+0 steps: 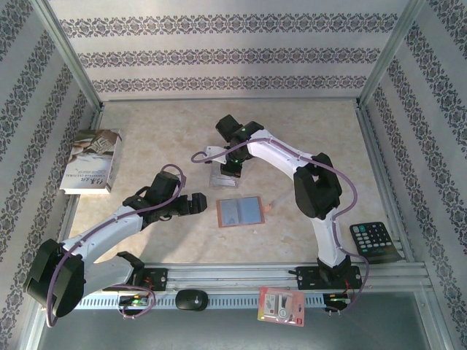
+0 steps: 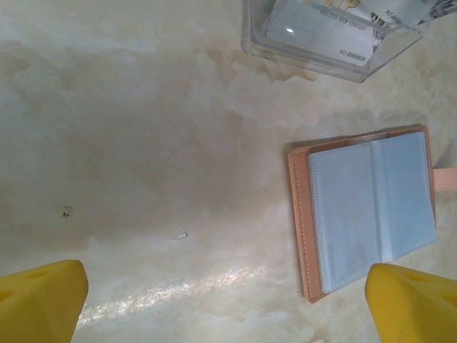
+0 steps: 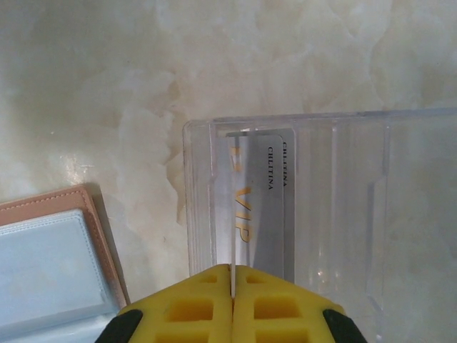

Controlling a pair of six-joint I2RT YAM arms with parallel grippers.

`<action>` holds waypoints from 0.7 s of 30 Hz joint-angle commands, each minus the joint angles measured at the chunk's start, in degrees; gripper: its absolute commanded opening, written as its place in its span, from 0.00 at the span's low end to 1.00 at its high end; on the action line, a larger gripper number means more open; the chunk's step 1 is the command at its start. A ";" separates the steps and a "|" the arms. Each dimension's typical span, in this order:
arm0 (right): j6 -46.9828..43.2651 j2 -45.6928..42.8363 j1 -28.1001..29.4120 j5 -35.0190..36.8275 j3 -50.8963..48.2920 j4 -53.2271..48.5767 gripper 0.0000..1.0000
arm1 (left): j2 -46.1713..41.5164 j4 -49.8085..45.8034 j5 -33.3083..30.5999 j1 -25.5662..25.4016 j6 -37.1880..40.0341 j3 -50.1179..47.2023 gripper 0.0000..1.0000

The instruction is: Take the credit cards out of the card holder

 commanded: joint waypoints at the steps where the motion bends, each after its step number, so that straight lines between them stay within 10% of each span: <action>1: -1.43 0.74 0.14 0.03 1.52 -0.95 0.00 | 0.63 0.20 0.59 0.95 0.85 0.00 1.00; 9: -1.22 1.78 0.12 -1.03 2.21 -2.31 0.00 | 0.79 0.56 0.86 1.04 0.43 -0.41 1.00; 21: 5.97 -6.01 -0.45 2.03 -4.82 14.80 0.32 | -0.05 0.99 1.39 1.18 0.27 -0.61 1.00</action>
